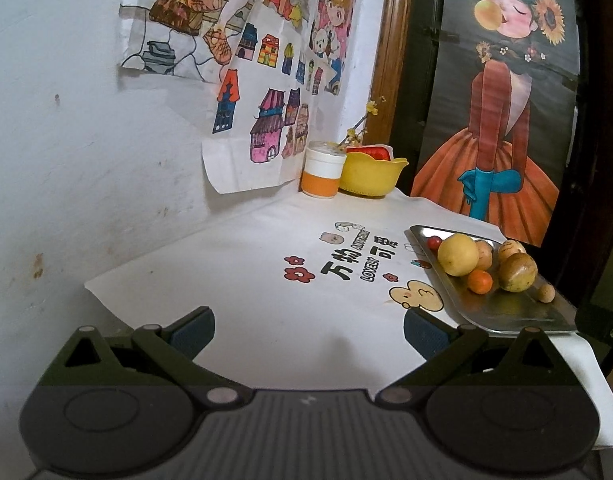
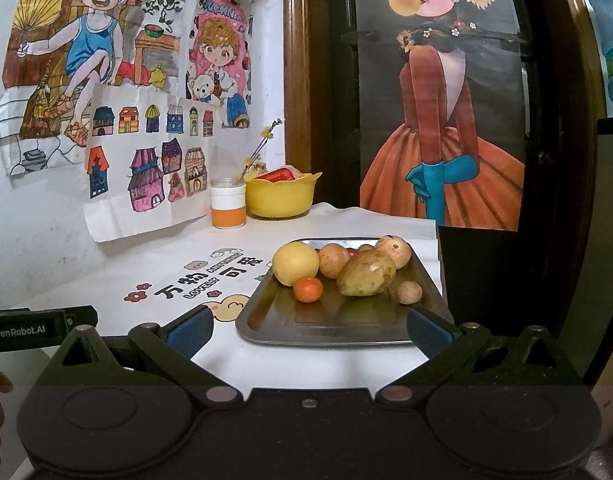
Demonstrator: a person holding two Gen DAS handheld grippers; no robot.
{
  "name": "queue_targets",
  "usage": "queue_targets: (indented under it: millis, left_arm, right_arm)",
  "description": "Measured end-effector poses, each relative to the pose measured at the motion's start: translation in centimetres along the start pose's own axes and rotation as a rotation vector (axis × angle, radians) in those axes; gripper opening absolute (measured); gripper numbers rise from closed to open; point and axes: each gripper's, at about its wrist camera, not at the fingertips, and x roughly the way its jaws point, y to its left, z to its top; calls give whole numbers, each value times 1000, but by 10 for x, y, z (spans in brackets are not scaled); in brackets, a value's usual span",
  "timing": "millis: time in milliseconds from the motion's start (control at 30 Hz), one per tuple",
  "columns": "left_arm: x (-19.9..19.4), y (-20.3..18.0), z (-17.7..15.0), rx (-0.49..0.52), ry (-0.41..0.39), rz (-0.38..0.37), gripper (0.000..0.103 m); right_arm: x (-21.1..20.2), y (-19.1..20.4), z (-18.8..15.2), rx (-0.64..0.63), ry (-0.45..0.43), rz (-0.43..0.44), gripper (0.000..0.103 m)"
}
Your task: Organize fruits
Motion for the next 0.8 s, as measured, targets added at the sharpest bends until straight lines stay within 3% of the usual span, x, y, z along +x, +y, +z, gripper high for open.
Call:
queue_targets:
  millis: [800]
  left_arm:
    - [-2, -2, -10, 20, -2, 1, 103]
  right_arm:
    - [4, 1, -16, 20, 14, -9, 102]
